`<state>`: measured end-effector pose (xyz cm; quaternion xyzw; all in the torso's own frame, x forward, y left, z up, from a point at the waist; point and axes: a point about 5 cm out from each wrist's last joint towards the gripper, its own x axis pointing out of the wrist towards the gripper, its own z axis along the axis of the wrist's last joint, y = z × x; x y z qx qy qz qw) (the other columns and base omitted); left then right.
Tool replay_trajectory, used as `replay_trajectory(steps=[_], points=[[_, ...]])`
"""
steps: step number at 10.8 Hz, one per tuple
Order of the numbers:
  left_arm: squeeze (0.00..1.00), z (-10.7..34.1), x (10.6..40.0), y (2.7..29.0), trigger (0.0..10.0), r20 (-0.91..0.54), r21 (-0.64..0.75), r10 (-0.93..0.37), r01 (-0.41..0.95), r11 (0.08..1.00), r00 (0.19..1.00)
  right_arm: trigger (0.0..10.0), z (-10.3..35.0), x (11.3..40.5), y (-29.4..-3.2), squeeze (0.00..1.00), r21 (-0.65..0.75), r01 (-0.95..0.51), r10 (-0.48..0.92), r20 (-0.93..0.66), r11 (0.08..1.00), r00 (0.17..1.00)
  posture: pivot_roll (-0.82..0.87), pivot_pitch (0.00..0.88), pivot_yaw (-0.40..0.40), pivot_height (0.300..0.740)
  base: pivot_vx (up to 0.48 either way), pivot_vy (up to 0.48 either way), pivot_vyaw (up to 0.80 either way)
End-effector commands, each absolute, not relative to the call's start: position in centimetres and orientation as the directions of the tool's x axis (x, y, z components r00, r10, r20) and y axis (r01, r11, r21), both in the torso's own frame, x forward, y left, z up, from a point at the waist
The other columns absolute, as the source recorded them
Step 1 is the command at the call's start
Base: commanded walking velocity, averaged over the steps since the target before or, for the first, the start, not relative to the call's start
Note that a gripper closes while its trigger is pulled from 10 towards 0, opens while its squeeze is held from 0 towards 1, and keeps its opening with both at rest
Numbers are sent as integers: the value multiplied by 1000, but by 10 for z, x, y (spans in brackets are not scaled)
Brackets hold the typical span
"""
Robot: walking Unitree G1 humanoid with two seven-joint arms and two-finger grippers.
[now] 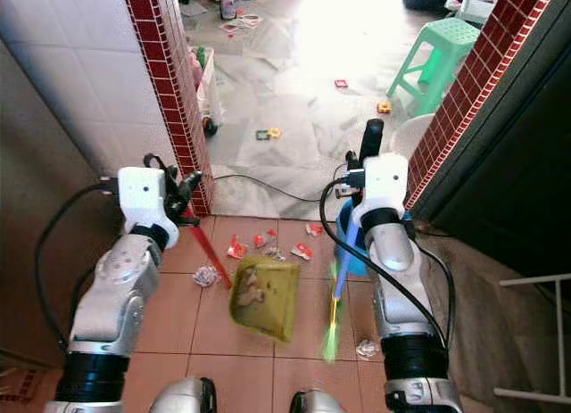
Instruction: Sweep floor
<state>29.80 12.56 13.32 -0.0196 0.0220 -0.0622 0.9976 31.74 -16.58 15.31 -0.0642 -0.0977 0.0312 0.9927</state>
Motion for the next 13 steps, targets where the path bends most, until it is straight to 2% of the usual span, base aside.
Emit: replay_trajectory(steps=[1,2,6,9,13], points=[[0,152,298,122,10000,43,-71,-138,140,988,990,10000,170,320,-167,0,-153,-38,79,268,988,960,26,21,-21,740,0,0,-800],[0,151,298,121,10000,39,-89,-134,137,987,990,10000,171,322,-166,0,-152,-42,83,270,988,959,27,21,-25,740,0,0,-619],[0,156,300,118,10000,55,-74,-149,153,985,987,10000,170,323,-158,0,-146,-73,109,256,987,960,28,28,-38,740,0,0,0],[0,155,299,118,10000,53,-83,-142,146,986,988,10000,142,324,-176,0,-160,-17,37,127,987,991,28,36,-46,740,0,0,0],[0,155,300,120,10000,48,-80,-137,141,987,989,10000,125,327,-202,0,-215,87,-80,40,973,996,28,37,-43,740,0,0,0]])
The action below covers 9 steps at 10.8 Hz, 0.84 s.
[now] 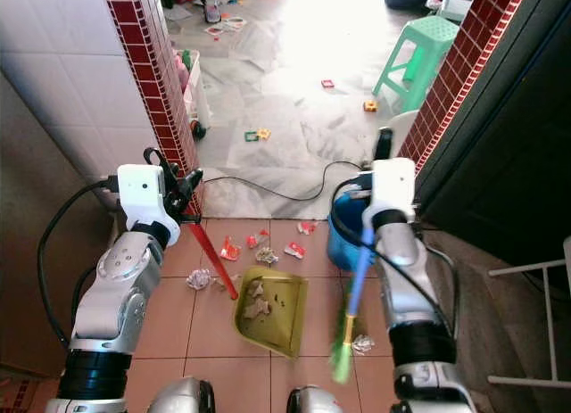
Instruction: Sweep floor
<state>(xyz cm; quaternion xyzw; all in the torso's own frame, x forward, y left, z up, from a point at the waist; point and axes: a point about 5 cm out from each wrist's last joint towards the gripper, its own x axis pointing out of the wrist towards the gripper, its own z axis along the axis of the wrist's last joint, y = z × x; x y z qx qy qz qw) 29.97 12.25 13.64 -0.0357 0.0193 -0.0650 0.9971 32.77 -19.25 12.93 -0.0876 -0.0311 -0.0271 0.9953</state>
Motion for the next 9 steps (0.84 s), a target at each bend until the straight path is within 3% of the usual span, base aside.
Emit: replay_trajectory(steps=[1,6,7,9], points=[[0,156,301,121,10000,48,-79,-137,140,987,989,10000,125,327,-202,0,-211,87,-80,41,974,996,28,37,-43,740,0,0,0],[0,159,299,120,10000,63,-83,-139,144,986,988,10000,141,330,-195,0,-180,89,-66,128,980,990,26,35,-37,740,0,0,0],[0,161,298,120,10000,68,-92,-132,138,986,989,10000,147,329,-196,0,-185,121,-93,156,975,983,23,32,-35,740,0,0,-800],[0,159,294,123,10000,64,-99,-124,130,987,990,10000,149,327,-189,0,-163,96,-67,174,982,982,20,24,-31,740,0,0,0]])
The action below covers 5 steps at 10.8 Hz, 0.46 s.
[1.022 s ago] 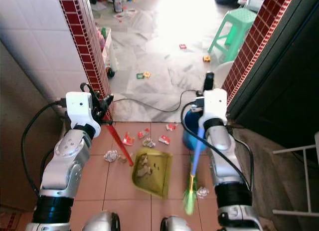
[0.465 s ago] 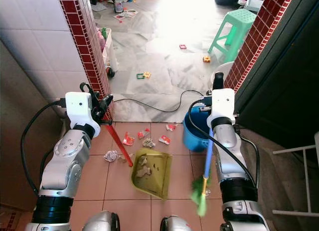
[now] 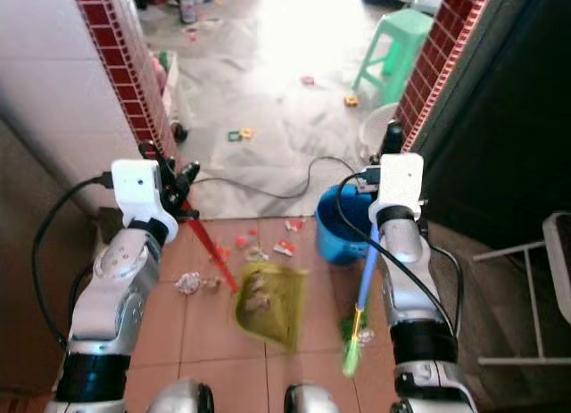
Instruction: Sweep floor
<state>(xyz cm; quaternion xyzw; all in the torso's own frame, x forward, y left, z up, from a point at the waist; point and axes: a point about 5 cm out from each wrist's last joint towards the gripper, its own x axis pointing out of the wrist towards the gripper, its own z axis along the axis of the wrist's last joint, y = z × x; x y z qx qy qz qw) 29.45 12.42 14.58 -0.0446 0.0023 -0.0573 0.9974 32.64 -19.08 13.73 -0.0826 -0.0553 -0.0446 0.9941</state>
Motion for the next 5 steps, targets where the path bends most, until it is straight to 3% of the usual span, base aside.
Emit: replay_trajectory(steps=[1,5], points=[[0,162,293,125,10000,69,-93,-117,123,988,991,10000,150,326,-188,0,-156,94,-66,178,983,982,19,23,-28,740,0,0,0],[0,205,290,144,10000,223,-83,-39,59,995,974,10000,181,314,-193,0,-202,194,-125,311,960,942,22,5,-34,740,0,0,0]])
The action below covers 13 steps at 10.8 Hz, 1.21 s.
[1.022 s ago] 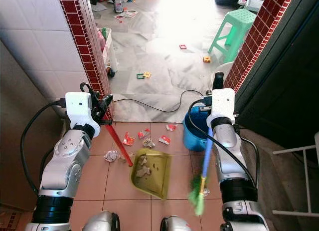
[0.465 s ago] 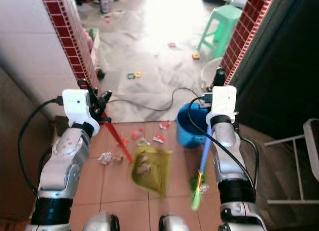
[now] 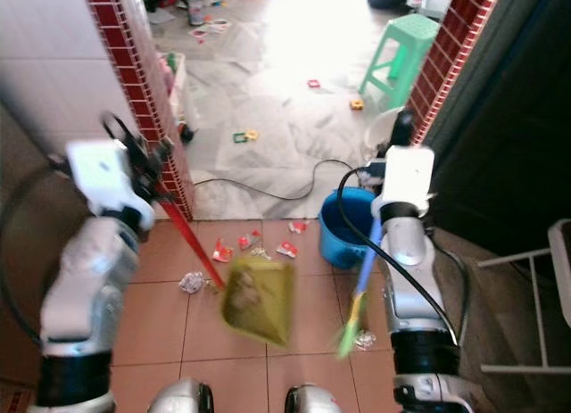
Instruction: Sweep floor
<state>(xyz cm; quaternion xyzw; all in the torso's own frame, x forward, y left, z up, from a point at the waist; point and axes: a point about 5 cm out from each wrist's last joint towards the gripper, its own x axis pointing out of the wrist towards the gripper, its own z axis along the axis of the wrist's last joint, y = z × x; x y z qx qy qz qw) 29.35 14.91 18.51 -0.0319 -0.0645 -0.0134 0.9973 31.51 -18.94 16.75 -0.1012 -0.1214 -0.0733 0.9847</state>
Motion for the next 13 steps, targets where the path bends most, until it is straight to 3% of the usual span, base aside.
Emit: replay_trajectory(steps=[1,3,7,12,13], points=[[0,212,293,148,10000,240,-80,-31,52,995,970,10000,187,313,-195,0,-215,222,-142,334,951,932,20,1,-30,740,0,0,0],[0,235,307,151,10000,314,-65,-32,55,996,949,10000,196,324,-205,0,-244,296,-199,357,923,913,20,0,-22,740,0,0,0],[0,259,312,145,10000,389,-103,-52,99,990,920,10000,192,330,-203,0,-243,299,-211,332,923,919,17,0,-21,740,0,0,-250],[0,259,313,129,10000,397,-143,-90,159,977,913,10000,182,332,-194,0,-241,250,-175,296,938,939,12,0,-26,740,405,0,0],[0,258,313,128,10000,395,-147,-92,162,976,914,10000,182,332,-194,0,-241,251,-176,293,937,940,10,0,-26,740,480,0,-800]])
